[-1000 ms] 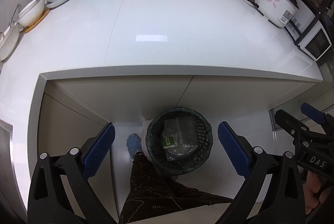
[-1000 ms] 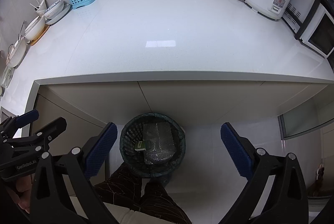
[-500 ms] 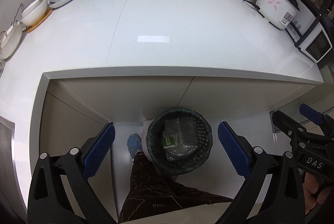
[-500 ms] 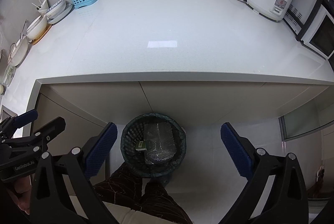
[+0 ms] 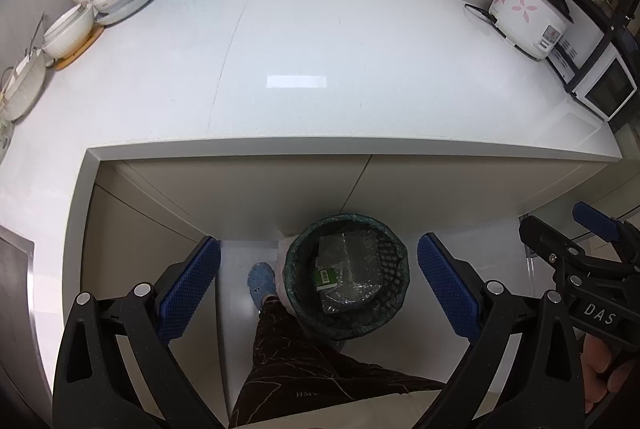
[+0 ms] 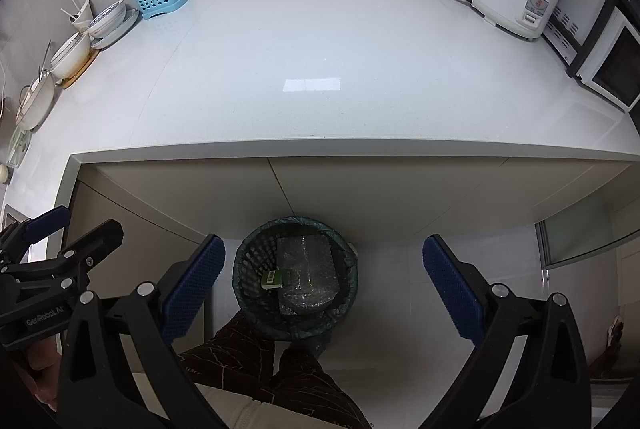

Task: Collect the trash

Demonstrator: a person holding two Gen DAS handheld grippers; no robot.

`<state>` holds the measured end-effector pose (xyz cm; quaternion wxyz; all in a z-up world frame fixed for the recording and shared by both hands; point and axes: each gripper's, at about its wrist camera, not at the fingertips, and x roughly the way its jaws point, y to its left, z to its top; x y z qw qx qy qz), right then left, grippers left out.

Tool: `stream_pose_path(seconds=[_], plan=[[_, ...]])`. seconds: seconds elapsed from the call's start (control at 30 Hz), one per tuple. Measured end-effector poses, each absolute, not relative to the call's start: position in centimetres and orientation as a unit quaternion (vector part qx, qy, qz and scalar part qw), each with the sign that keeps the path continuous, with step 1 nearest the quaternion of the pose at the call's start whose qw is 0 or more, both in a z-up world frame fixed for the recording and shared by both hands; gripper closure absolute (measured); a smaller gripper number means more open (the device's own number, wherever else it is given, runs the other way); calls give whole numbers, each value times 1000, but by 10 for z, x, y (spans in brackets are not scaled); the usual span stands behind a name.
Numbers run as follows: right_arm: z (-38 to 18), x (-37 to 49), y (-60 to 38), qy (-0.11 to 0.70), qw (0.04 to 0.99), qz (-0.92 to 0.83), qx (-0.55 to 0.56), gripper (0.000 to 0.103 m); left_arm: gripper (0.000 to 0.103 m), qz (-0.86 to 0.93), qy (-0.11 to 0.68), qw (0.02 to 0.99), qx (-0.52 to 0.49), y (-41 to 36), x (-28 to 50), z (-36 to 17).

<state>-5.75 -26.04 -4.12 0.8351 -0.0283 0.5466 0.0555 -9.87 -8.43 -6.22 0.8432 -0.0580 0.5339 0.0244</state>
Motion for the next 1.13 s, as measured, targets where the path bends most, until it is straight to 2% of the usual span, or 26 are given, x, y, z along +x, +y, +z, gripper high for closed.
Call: stream_pose_path(seconds=[1.13], plan=[[-39,-48,-260,547,835,57,-33,8,6,18,540,840,-46,-91,-93,-65]])
